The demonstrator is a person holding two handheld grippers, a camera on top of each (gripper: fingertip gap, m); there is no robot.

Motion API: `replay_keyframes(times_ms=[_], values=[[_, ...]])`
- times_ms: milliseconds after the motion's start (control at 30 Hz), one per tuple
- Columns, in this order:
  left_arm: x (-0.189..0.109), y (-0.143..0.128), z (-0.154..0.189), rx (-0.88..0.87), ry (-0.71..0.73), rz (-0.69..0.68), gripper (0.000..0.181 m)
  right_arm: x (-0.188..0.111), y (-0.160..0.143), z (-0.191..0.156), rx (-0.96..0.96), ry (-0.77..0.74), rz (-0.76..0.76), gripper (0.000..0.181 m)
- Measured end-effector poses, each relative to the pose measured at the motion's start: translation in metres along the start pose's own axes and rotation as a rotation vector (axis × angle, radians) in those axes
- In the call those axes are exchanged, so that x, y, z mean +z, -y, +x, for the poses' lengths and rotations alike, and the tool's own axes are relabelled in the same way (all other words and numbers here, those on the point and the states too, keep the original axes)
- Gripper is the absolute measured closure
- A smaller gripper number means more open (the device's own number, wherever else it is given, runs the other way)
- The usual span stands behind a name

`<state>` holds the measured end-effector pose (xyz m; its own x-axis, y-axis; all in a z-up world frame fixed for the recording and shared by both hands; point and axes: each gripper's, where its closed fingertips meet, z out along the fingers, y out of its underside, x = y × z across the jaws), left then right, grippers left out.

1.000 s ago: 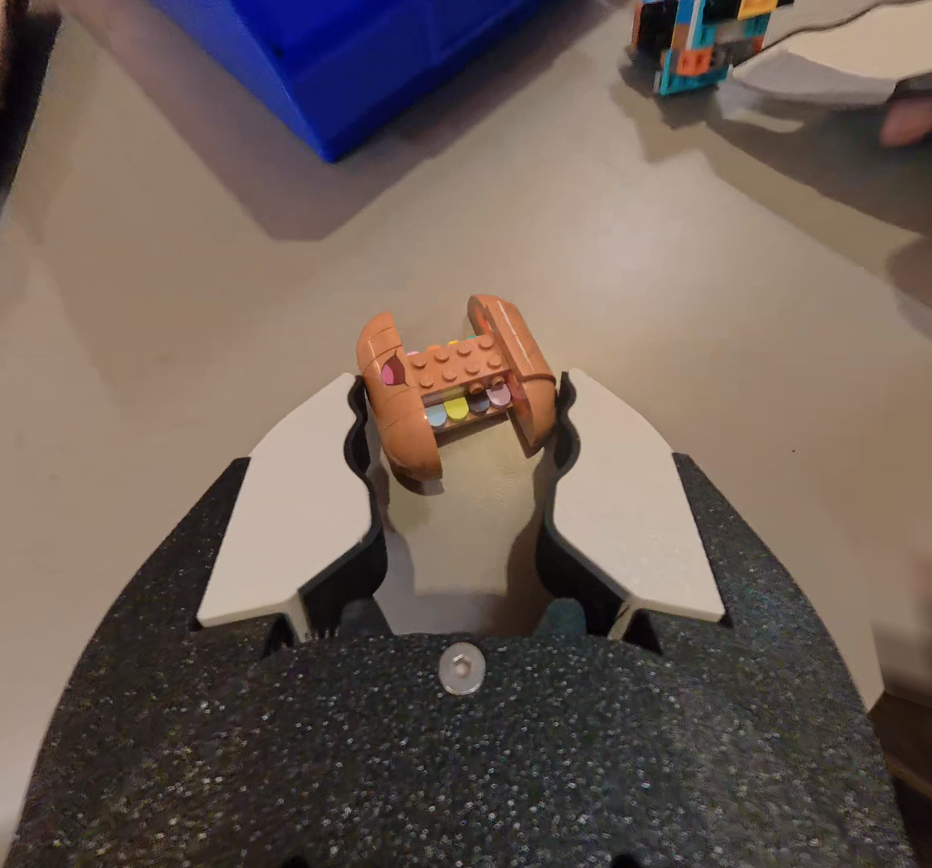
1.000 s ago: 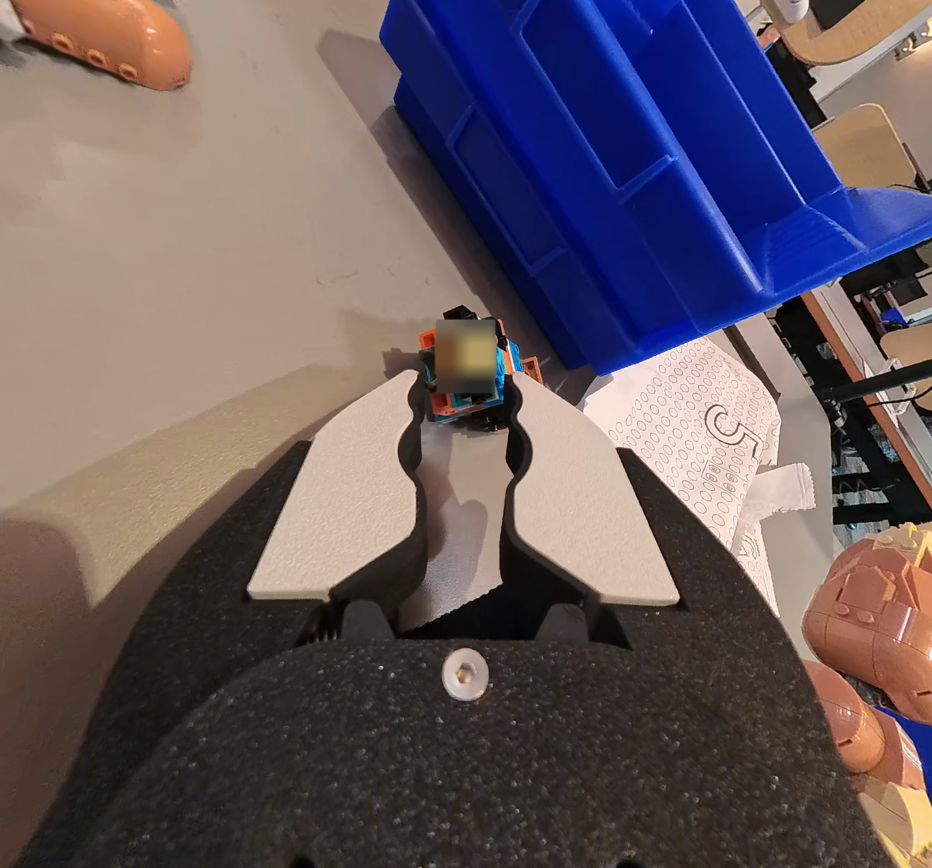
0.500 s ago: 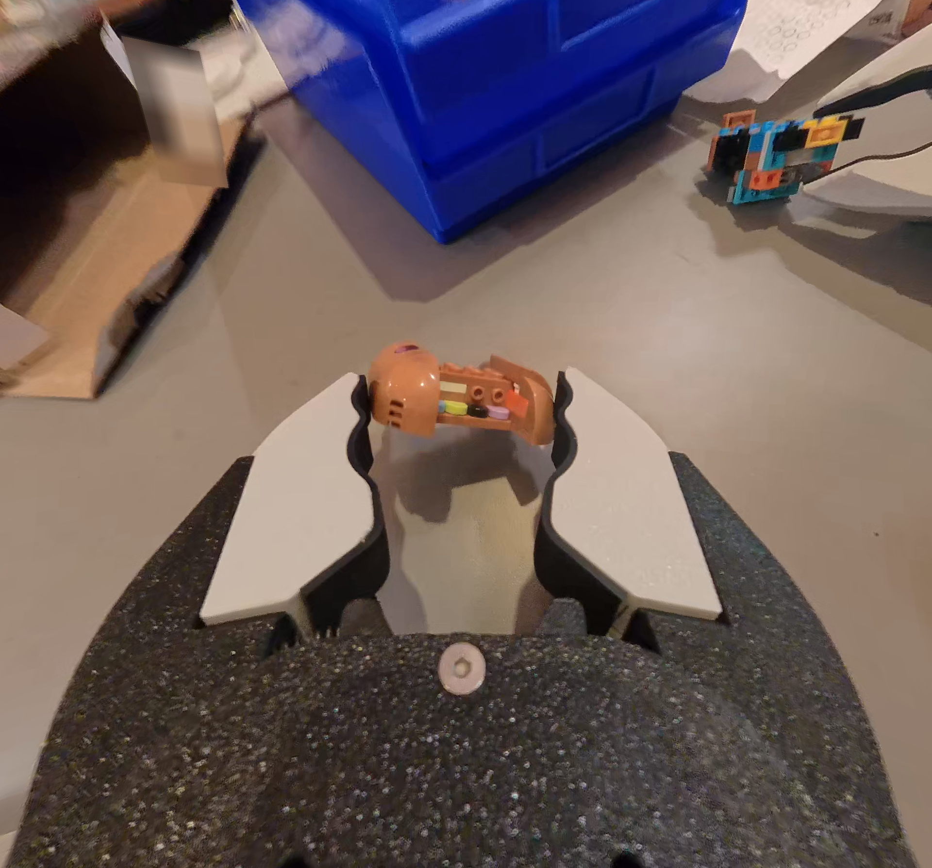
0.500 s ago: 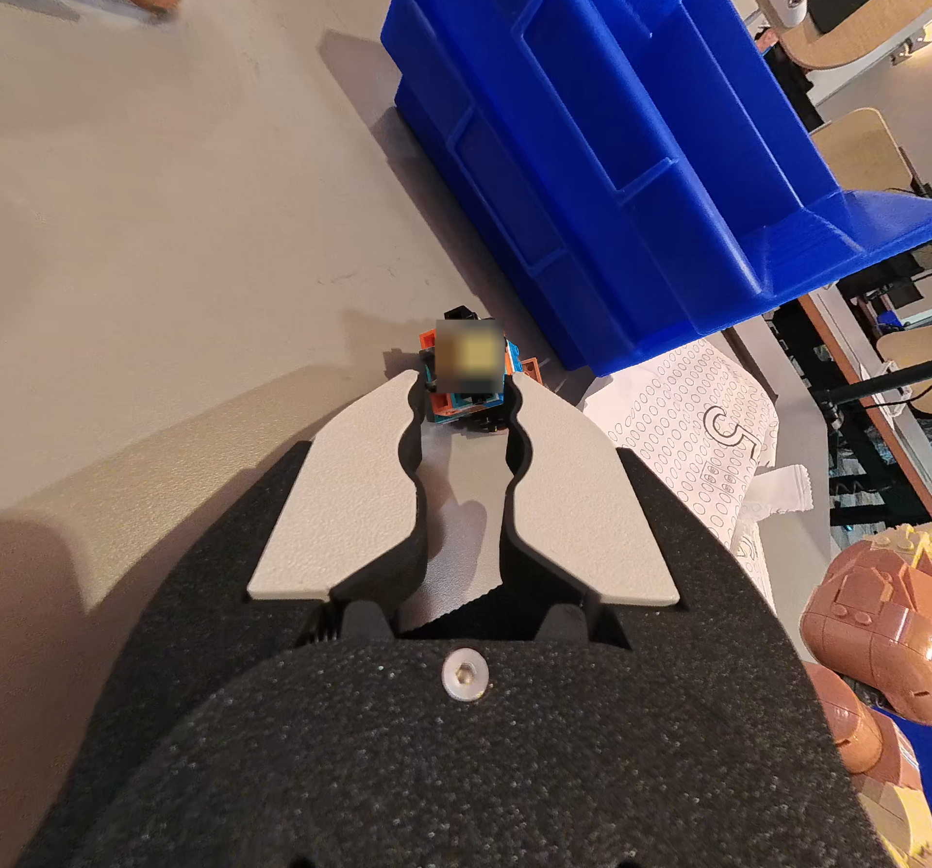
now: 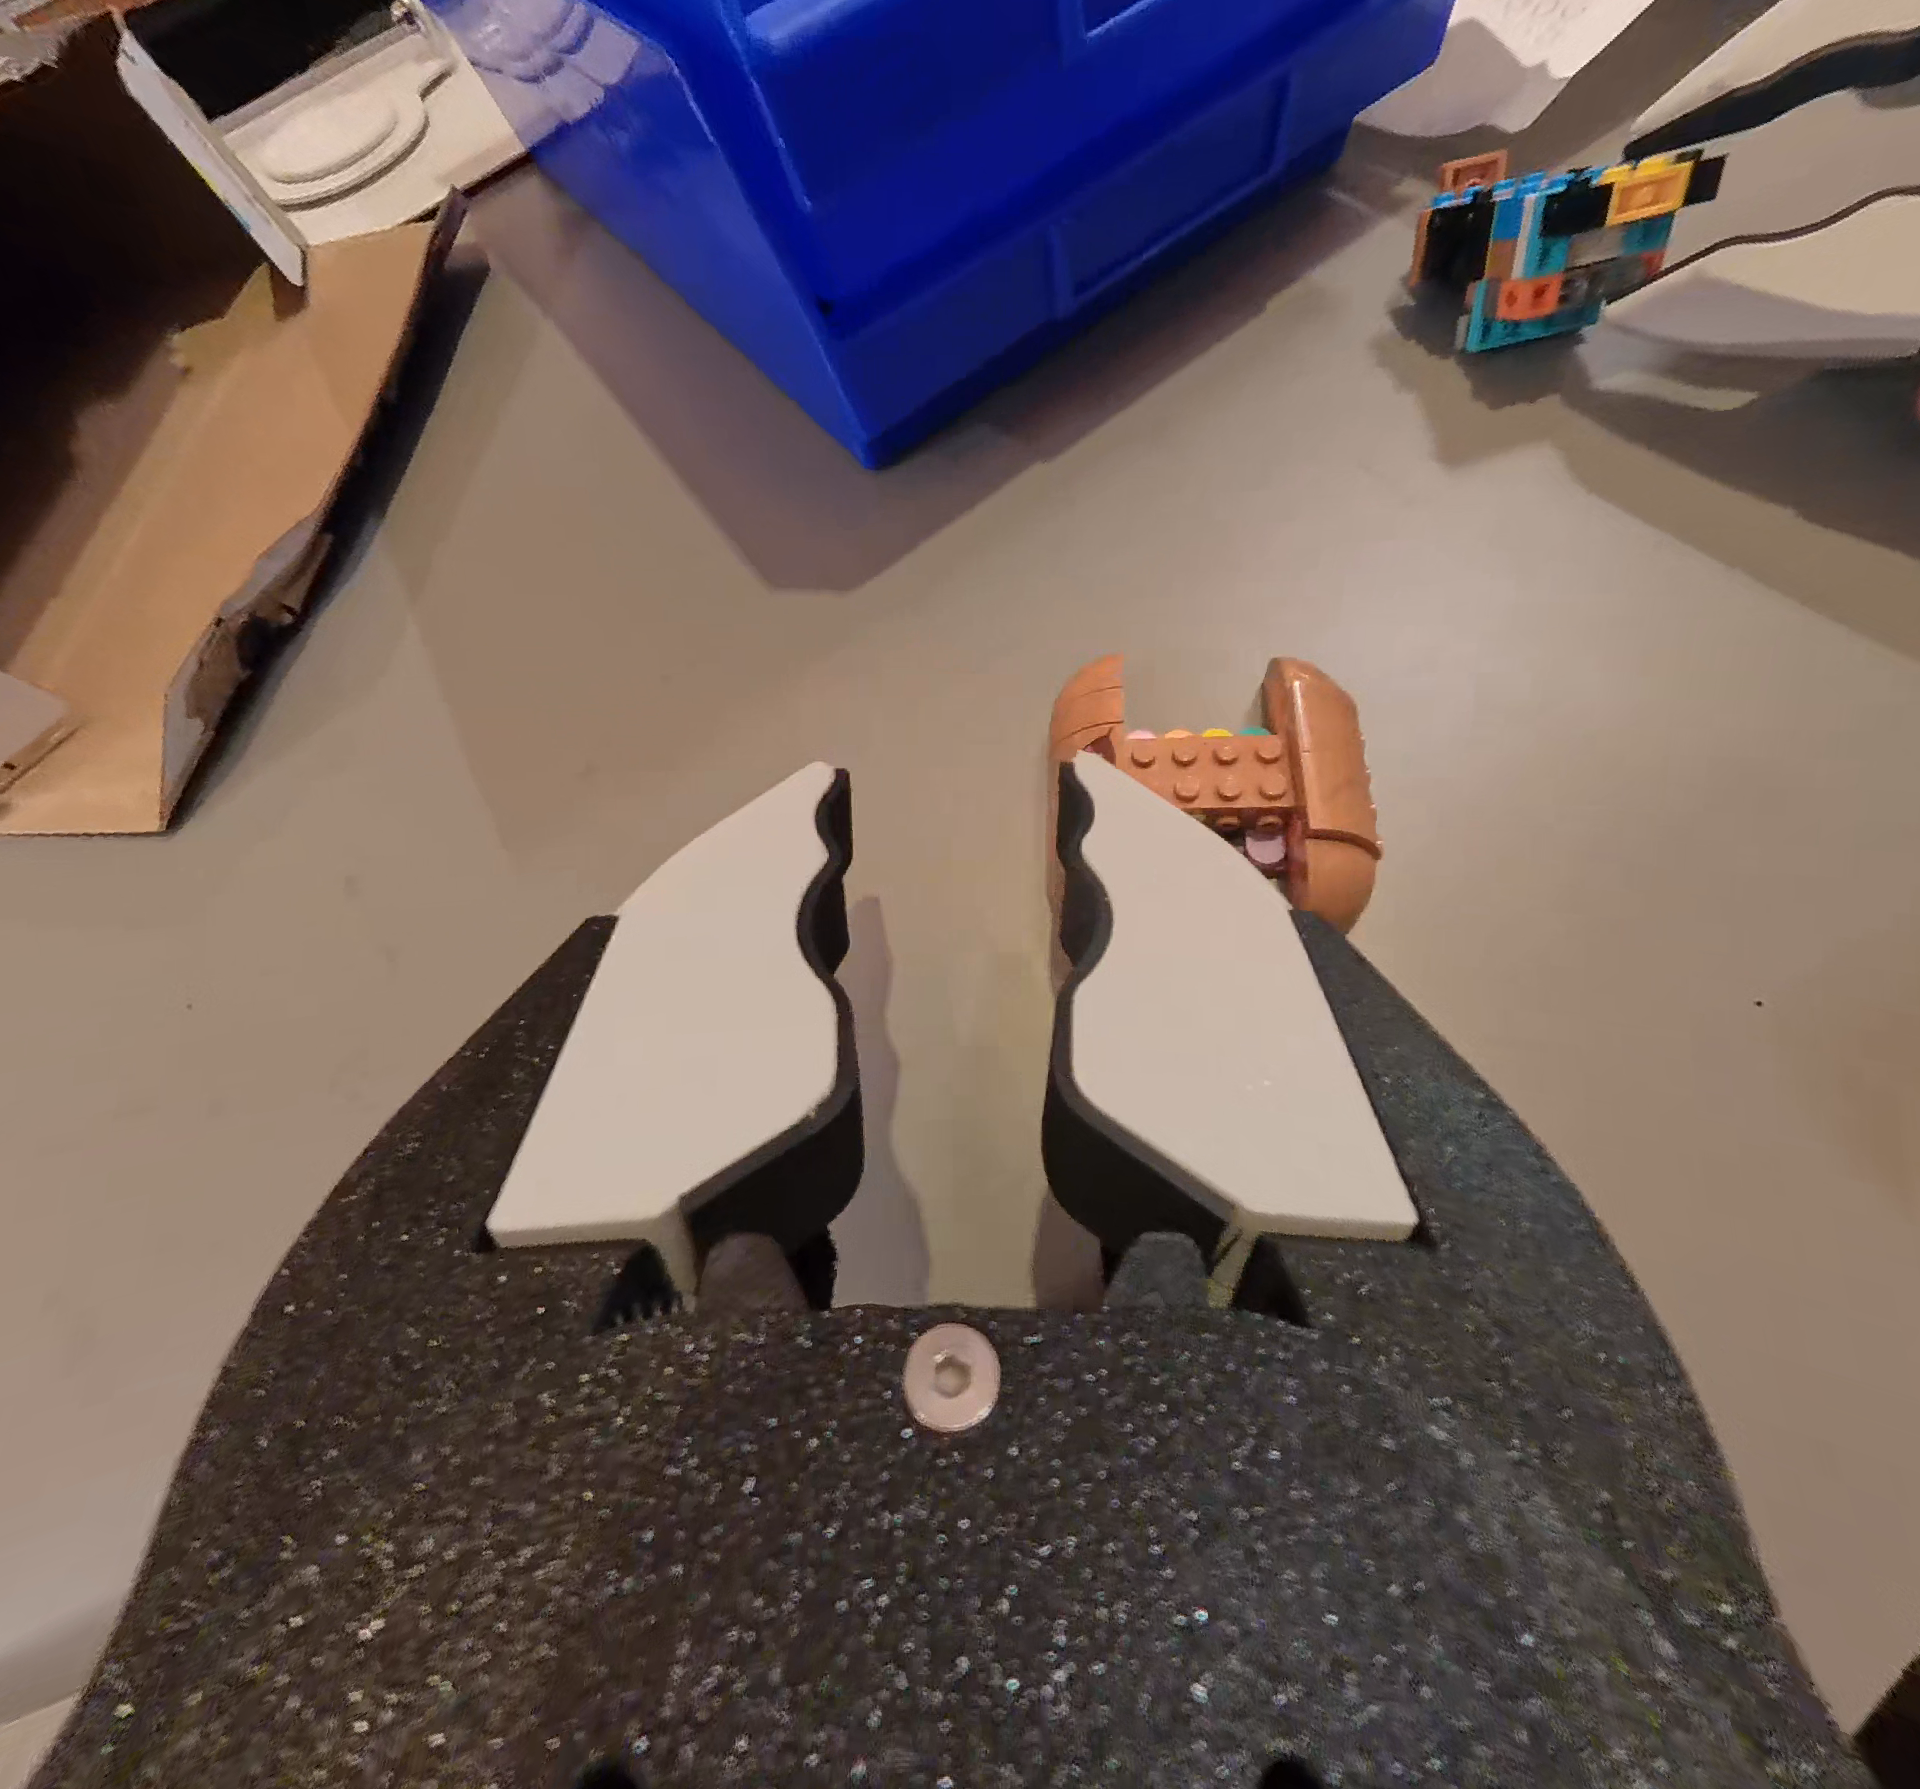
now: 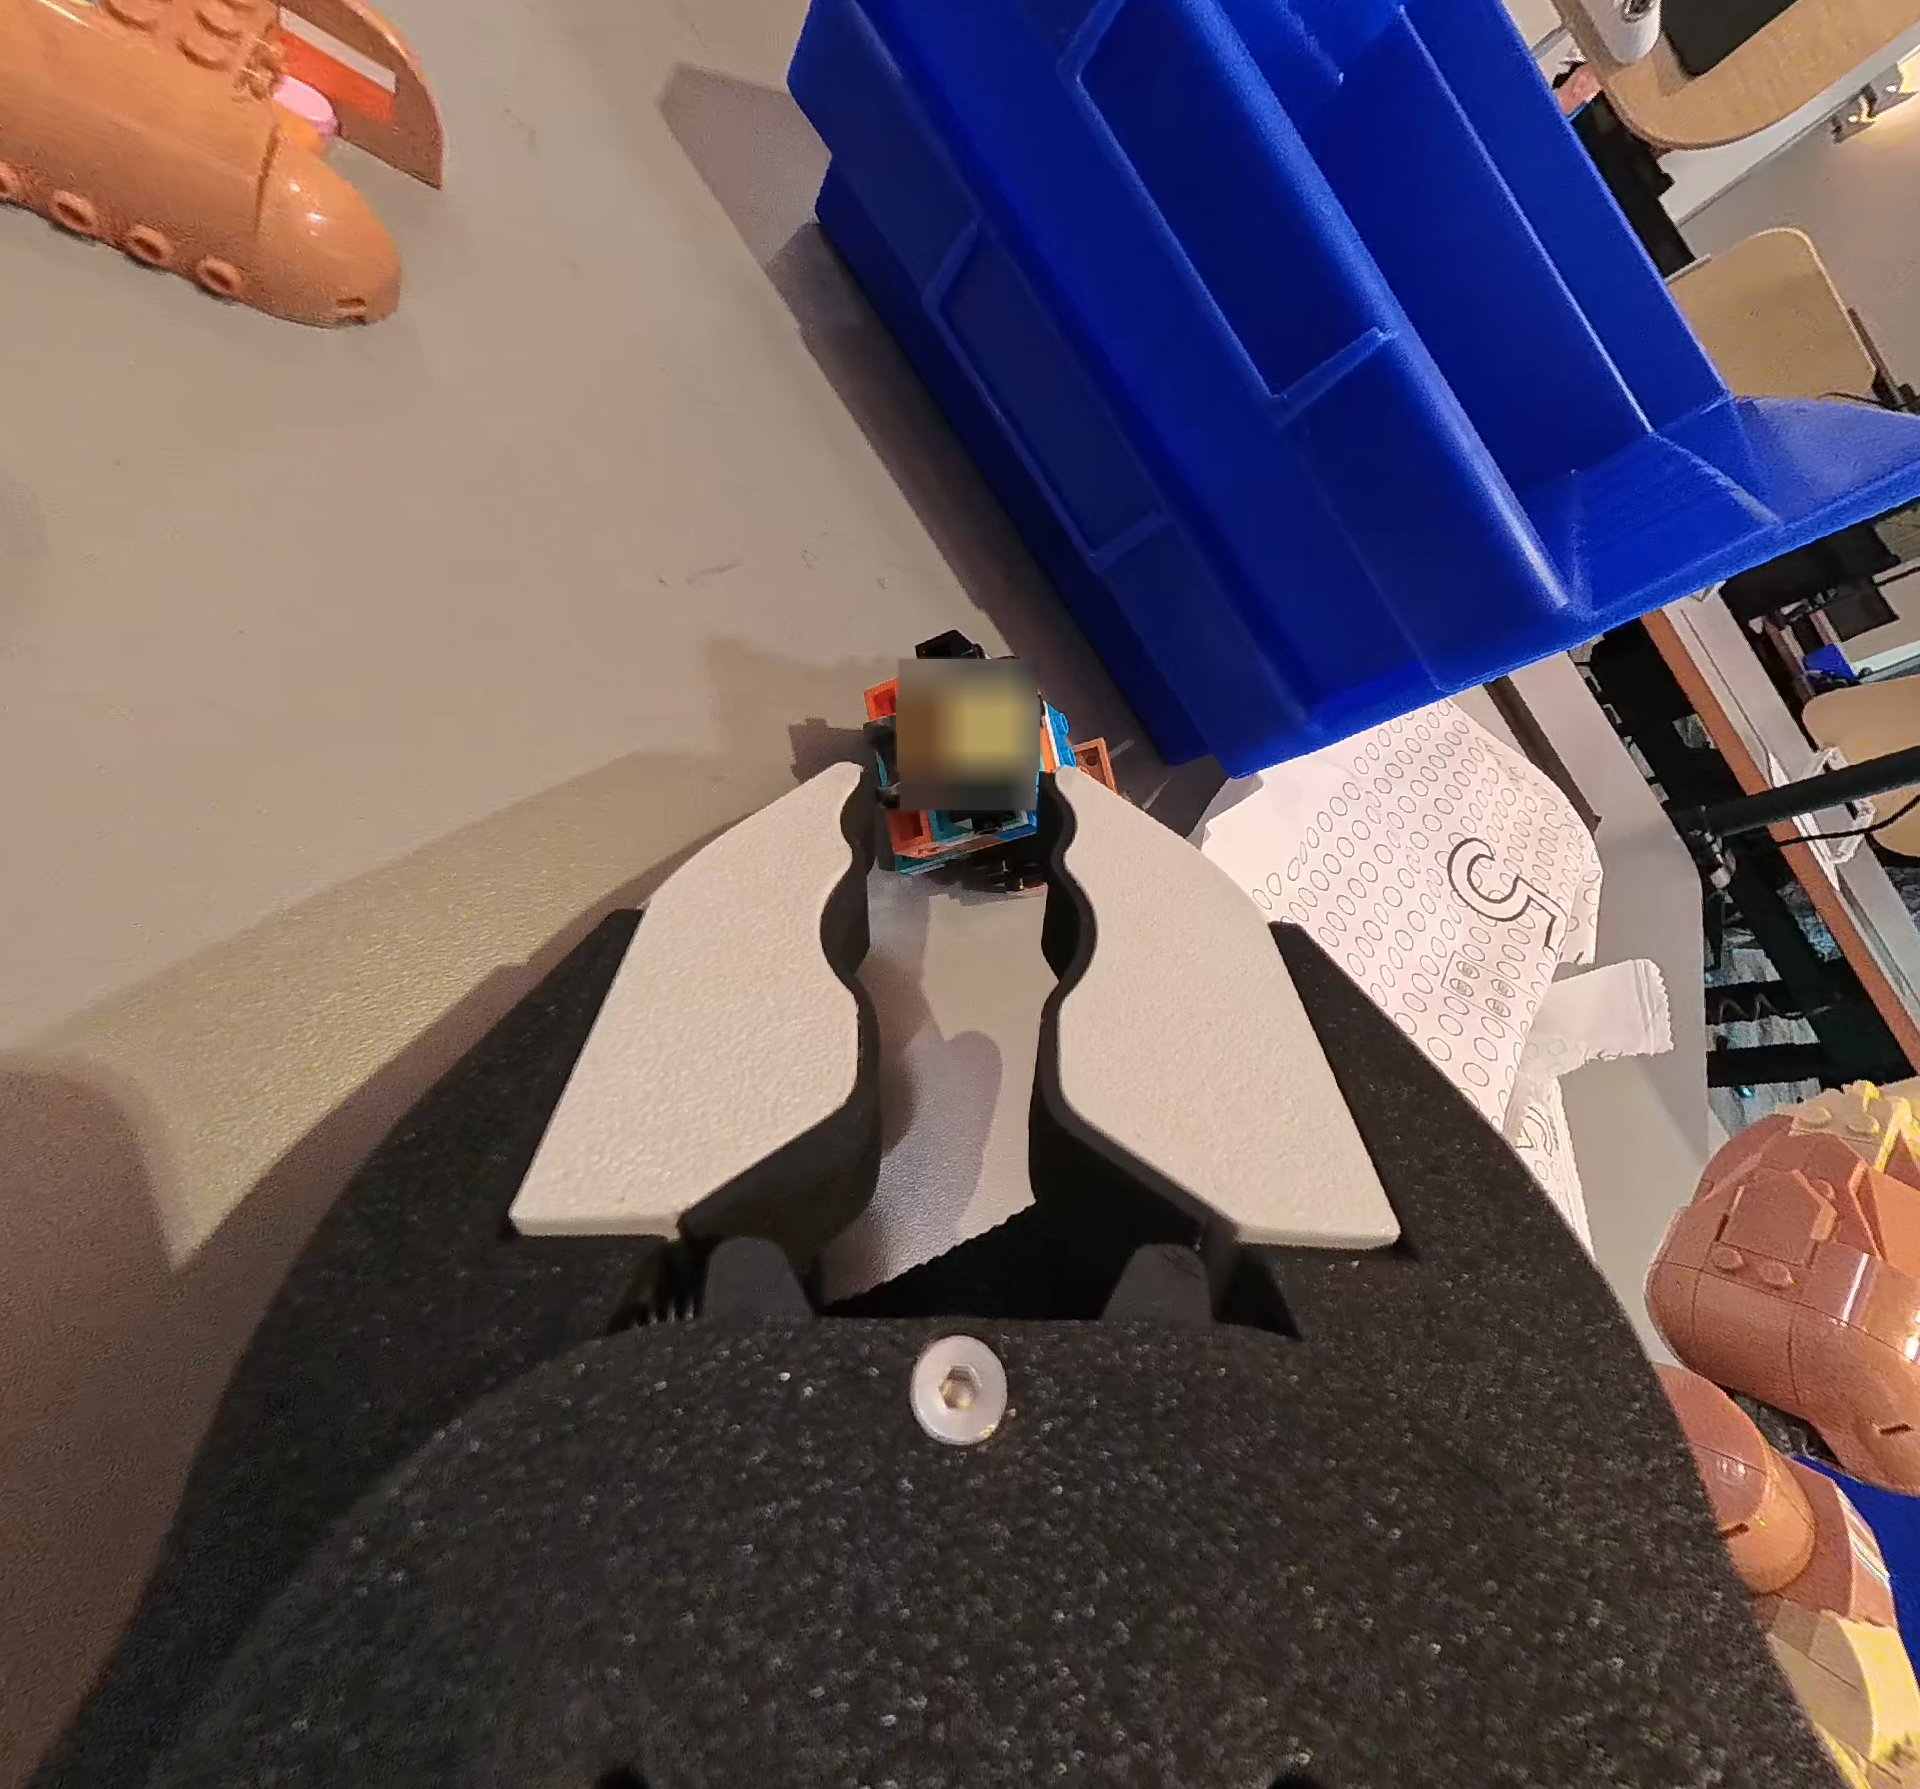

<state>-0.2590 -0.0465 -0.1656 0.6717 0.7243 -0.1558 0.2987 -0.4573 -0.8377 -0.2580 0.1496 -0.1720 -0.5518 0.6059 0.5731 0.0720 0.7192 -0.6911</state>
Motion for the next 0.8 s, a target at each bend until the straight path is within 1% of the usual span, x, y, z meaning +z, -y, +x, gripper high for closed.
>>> replay_keyframes(times_ms=[133,200,267,300,367,433,467,567,633,800], values=[[-0.001,-0.001,0.012,0.017,-0.086,-0.010,0.135,0.000,0.000,0.000,0.000,0.000,0.000,0.152],[-0.002,-0.002,0.031,0.052,-0.191,-0.020,0.129,0.000,0.000,0.000,-0.001,-0.001,0.000,0.152],[-0.005,0.003,0.048,0.086,-0.255,-0.003,0.123,-0.001,0.001,0.000,-0.003,-0.002,0.008,0.151],[-0.004,0.005,0.054,0.111,-0.261,-0.003,0.120,-0.002,0.002,0.001,0.000,-0.004,0.020,0.151],[0.003,0.003,0.056,0.178,-0.212,-0.047,0.116,-0.005,0.006,0.003,0.023,-0.007,0.051,0.151],[0.014,-0.005,0.053,0.223,-0.159,-0.123,0.115,-0.009,0.009,0.005,0.051,-0.002,0.082,0.149],[0.020,-0.009,0.052,0.227,-0.156,-0.151,0.114,-0.010,0.010,0.005,0.060,0.004,0.093,0.148],[0.028,-0.010,0.041,0.180,-0.132,-0.172,0.115,-0.011,0.009,0.004,0.050,0.020,0.085,0.147],[0.030,-0.012,0.024,0.166,-0.093,-0.196,0.115,-0.010,0.006,0.004,0.019,0.022,0.059,0.146],[0.028,-0.023,-0.029,0.113,0.020,-0.287,0.116,-0.007,0.003,0.006,-0.067,0.042,0.016,0.146]])
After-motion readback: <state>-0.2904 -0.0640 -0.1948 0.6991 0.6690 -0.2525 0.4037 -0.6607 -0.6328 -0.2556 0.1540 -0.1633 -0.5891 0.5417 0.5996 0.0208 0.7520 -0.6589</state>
